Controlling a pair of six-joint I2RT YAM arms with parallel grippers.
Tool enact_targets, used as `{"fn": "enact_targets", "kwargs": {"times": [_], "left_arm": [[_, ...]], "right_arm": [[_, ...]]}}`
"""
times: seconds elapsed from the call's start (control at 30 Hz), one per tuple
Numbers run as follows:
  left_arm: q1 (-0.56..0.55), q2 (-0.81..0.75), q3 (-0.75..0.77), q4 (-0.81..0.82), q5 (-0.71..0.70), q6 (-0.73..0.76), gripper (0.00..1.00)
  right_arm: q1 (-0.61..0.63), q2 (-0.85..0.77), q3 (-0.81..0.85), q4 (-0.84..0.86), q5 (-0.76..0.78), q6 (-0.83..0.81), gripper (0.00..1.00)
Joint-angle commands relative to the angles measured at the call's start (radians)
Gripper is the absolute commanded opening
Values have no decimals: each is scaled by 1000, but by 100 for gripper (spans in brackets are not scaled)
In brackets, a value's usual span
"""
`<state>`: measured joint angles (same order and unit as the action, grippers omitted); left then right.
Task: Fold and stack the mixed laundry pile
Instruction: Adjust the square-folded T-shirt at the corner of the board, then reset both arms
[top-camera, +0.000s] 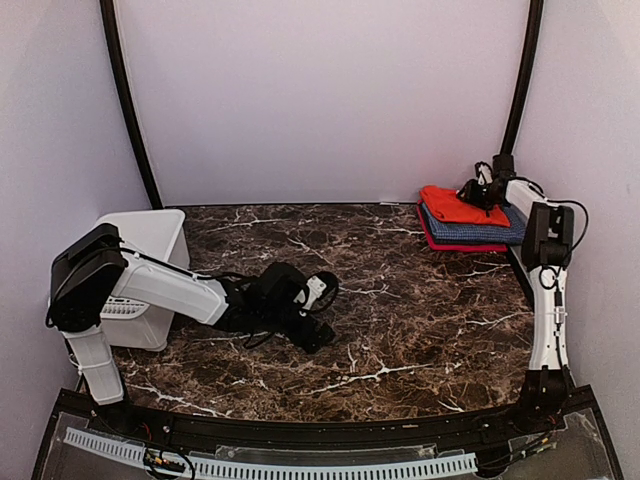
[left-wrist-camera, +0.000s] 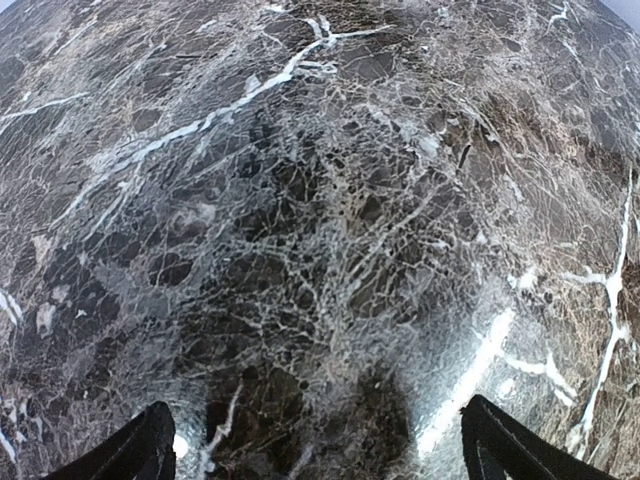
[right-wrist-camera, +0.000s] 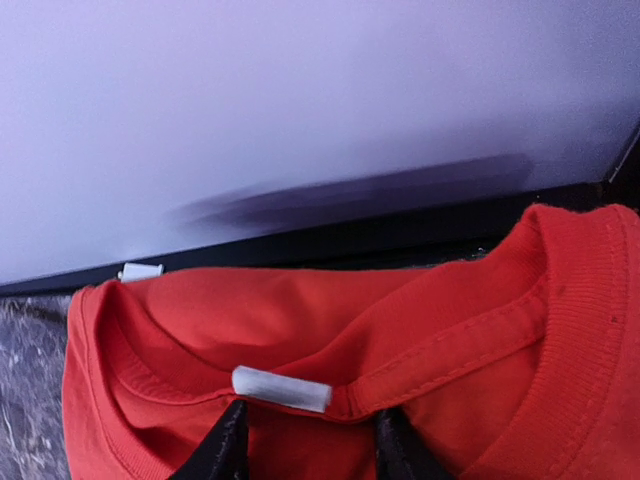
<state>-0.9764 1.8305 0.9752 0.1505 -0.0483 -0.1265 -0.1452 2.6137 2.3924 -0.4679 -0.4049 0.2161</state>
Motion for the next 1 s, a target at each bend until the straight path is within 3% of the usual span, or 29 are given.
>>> {"fn": "enact_targets", "kwargs": {"times": [0.0,0.07,0.13,0.27,0.63,0.8,0.97], "left_arm": [[25,-97,16,-53,-22,-23,99],[40,-124,42,-88,-31,-28,99],[62,-132,81,-124,-30,-30,99],[130,-145,171,-213,-8,-51,99],[426,-221,327,-344,194,-193,99],[465,-188,353,-422,186,-245,99],[463,-195,227,-329,239,-321,99]], "right_arm": [[-6,-133,-108,-16,-6,-26,47],[-6,-199,-139,-21,-9,-34,59],[-6,-263,-173,-20,-27,-38,84],[-4,-371,-223,-55,-73,-54,98],[137,-694,-491,-44,-109,-77,99],[266,-876,-760,46,-122,-49,98],[374,-1050,-1013,119,-101,-22,99]]}}
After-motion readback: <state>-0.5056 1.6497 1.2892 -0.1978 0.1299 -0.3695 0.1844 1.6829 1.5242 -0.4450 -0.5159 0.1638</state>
